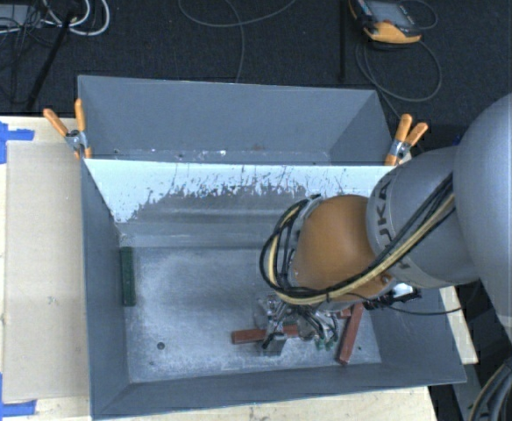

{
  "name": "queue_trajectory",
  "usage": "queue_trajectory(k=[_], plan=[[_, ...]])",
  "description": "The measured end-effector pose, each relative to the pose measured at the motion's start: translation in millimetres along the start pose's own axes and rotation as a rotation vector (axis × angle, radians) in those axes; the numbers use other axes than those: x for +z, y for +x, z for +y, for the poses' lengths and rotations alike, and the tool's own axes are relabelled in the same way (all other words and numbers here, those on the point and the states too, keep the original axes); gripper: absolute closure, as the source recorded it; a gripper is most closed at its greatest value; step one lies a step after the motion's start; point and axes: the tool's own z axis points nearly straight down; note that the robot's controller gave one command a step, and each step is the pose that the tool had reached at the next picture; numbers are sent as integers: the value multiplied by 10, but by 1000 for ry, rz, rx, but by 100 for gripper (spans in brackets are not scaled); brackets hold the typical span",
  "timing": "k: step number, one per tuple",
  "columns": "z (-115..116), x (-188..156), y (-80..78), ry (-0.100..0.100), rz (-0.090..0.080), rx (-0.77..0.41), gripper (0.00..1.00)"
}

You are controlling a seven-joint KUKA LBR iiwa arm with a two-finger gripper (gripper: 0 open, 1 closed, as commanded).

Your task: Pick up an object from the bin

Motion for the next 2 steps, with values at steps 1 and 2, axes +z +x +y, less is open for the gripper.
queue_trajectory(k=[1,2], plan=[[30,-1526,194,1,5,-36,100],[30,-1489,207,1,12,-36,0]])
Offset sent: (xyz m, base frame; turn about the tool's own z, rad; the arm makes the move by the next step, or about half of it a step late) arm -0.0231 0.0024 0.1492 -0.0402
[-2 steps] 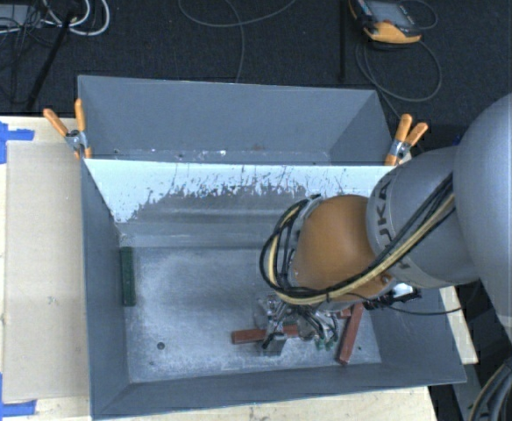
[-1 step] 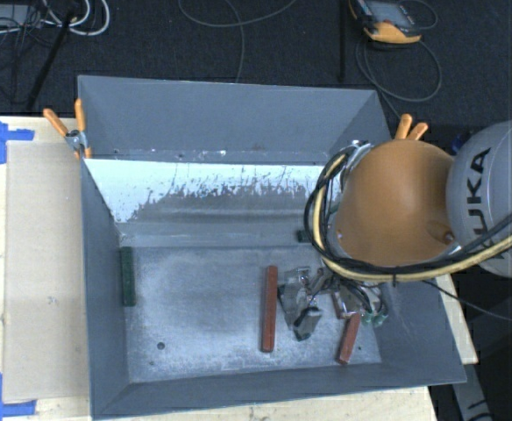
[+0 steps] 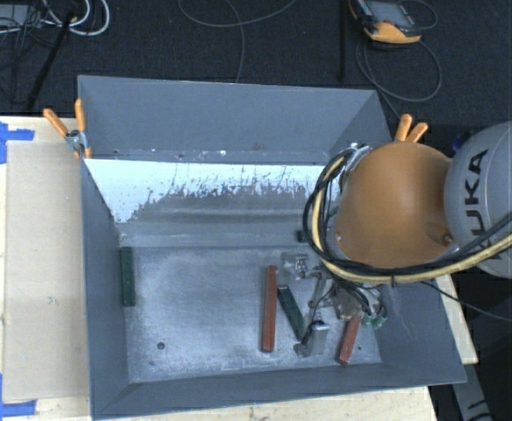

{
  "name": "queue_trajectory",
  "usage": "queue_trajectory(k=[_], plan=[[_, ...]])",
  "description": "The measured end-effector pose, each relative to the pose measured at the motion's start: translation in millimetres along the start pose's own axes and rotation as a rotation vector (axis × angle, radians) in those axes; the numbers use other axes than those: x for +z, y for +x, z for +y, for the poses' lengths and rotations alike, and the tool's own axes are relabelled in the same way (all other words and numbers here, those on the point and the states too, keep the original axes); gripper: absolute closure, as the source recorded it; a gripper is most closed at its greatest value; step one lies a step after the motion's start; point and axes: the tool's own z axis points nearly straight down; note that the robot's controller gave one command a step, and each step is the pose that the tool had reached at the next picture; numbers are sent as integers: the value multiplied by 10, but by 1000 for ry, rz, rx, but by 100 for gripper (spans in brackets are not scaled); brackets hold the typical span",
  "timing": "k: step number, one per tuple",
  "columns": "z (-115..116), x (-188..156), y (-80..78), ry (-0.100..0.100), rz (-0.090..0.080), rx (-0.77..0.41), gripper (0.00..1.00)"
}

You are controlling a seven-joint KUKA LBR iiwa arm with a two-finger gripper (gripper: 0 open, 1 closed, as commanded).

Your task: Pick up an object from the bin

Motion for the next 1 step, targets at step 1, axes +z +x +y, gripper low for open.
queue_trajectory(k=[1], plan=[[-95,1527,-278,-2,5,-439,0]])
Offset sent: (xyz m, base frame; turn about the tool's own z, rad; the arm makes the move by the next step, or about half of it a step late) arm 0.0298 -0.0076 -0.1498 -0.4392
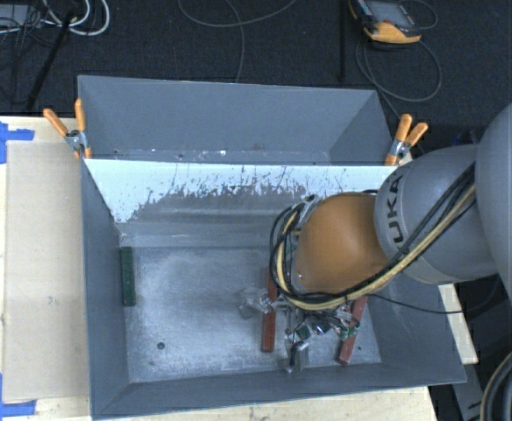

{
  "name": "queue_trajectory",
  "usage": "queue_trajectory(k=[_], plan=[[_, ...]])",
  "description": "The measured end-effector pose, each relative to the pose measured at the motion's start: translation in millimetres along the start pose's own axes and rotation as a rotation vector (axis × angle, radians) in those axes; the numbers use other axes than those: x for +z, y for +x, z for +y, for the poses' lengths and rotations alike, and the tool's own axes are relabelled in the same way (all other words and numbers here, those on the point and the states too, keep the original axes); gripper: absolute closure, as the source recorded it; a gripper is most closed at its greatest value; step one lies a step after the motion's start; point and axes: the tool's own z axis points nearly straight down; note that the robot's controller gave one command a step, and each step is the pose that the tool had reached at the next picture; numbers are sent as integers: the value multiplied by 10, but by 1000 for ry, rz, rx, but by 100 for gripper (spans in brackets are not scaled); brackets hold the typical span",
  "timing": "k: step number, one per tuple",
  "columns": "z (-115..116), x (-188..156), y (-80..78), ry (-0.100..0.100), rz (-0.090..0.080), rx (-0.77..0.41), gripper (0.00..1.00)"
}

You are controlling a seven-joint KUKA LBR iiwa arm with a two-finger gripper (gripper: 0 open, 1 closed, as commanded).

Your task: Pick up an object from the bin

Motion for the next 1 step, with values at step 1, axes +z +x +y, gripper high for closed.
queue_trajectory(k=[1], plan=[[-5,-20,-9,1,-4,2,100]])
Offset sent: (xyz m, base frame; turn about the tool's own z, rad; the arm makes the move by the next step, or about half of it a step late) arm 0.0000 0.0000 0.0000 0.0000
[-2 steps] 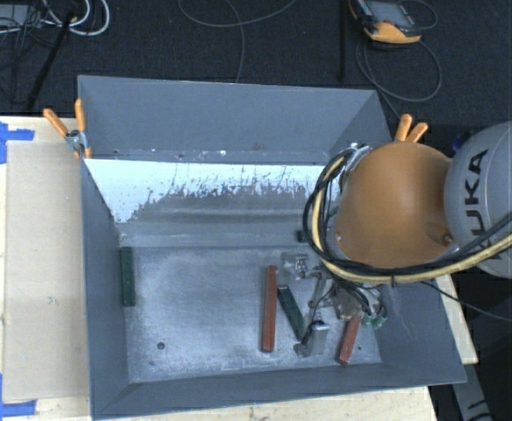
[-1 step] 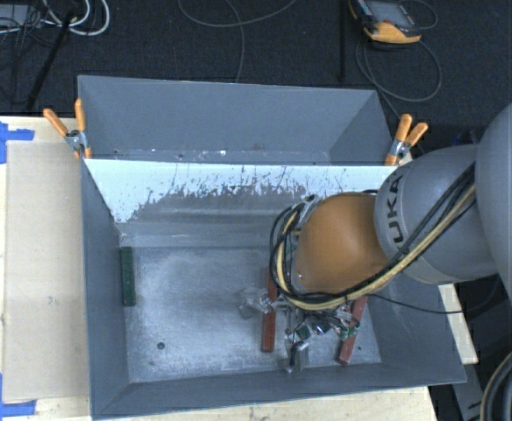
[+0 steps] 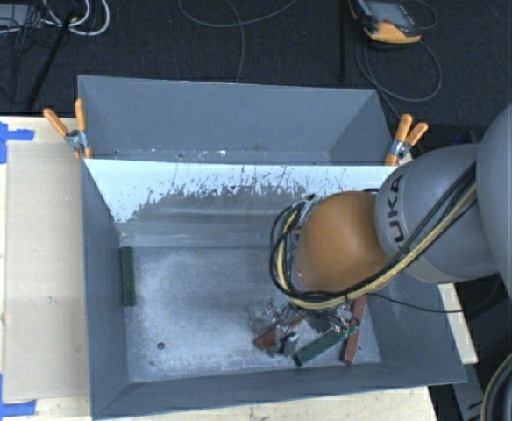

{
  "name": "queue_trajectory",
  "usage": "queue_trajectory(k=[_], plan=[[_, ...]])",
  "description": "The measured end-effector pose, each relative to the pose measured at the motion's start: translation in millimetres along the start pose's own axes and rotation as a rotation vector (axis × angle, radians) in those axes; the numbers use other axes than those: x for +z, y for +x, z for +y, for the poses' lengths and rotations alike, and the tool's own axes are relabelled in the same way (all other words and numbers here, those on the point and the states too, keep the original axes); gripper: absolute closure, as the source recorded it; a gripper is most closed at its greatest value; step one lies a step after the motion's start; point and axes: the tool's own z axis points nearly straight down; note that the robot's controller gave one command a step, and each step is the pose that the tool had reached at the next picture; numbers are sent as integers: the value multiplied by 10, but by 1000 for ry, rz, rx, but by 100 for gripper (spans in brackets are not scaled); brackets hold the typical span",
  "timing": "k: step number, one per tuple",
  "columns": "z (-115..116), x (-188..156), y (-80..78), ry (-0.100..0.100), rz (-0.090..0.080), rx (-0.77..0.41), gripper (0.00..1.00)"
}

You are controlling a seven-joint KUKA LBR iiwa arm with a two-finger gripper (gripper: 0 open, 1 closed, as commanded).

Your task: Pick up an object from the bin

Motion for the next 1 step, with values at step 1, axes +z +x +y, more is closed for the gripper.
queue_trajectory(k=[1], plan=[[-152,-1417,-85,5,-9,-6,100]])
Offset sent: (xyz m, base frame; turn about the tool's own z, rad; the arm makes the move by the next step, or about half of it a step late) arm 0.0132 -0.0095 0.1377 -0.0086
